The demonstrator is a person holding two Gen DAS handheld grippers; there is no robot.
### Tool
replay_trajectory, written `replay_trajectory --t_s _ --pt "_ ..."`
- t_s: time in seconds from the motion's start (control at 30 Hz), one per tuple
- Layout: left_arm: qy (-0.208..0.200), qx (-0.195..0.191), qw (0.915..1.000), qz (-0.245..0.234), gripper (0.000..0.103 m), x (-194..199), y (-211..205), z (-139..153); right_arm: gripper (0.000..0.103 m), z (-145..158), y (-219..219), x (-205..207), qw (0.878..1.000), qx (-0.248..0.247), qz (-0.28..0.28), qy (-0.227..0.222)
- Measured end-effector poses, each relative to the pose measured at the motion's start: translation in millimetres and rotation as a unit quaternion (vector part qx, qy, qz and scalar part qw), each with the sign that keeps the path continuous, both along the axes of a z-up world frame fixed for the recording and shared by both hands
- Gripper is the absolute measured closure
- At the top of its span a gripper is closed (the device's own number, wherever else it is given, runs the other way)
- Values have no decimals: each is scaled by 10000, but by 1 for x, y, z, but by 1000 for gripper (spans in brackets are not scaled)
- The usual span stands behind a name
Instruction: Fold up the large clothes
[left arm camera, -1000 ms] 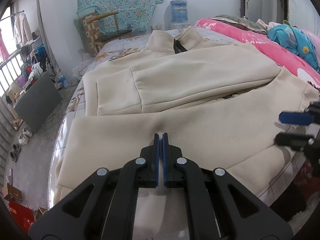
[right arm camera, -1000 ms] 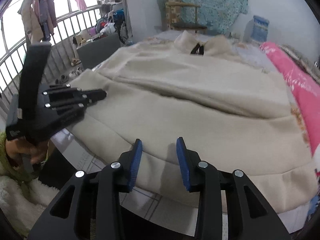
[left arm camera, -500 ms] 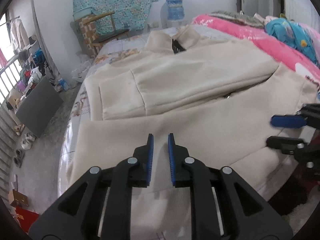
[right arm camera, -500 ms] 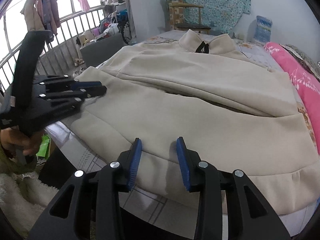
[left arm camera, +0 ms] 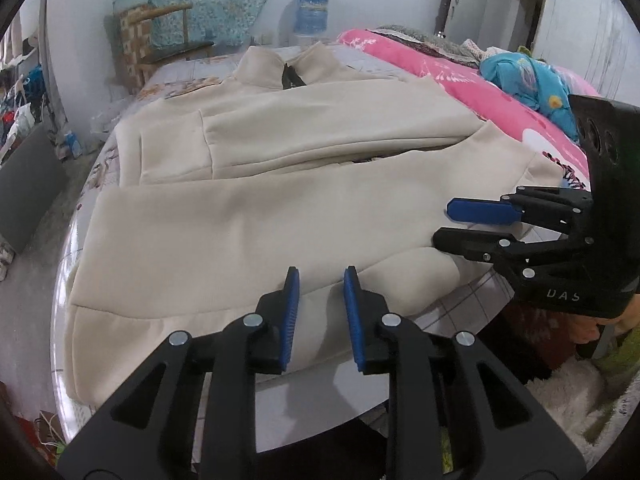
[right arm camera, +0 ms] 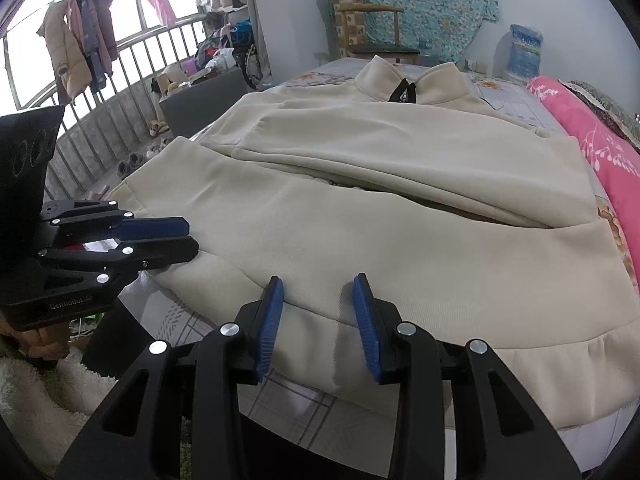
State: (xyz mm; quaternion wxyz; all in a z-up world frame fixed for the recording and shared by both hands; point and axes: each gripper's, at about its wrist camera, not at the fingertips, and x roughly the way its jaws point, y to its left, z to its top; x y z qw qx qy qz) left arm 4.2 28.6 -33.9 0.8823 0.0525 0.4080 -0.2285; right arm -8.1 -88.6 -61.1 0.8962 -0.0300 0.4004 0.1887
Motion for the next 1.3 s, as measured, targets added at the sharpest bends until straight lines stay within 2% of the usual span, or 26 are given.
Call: replay_trajectory --t_s 0.23,0.37,0.6,0.67,0.73,0.77,0.93,1.03,1.2,1.3 --pt "14 5 10000 96 81 -4 11 1 68 0 0 0 10000 -4 -2 1" --pt "131 -67 9994 312 81 -4 31 1 68 0 0 0 10000 -6 5 1" --pt "232 -28 9935 1114 79 -4 82 4 68 0 -2 0 10000 33 6 -5" --pt "350 -136 9899 1369 78 0 99 -1 68 0 -2 1 10000 30 12 5" --pt "478 -532 9857 1526 83 2 120 -5 68 0 -1 0 10000 18 19 10" --pt "507 -580 9849 1552 83 2 123 -5 68 0 -1 0 10000 15 22 16" --pt "361 -302 9863 1582 82 5 121 4 68 0 -2 0 10000 40 -9 19" --pt "264 -383 9859 1607 82 8 122 10 68 1 0 1 10000 24 -14 35" --pt "414 -245 9848 1669 82 12 120 3 65 9 -3 2 9998 108 -98 124" --pt "395 -127 9854 1653 82 12 117 6 55 21 -11 -2 9994 -42 -324 -108"
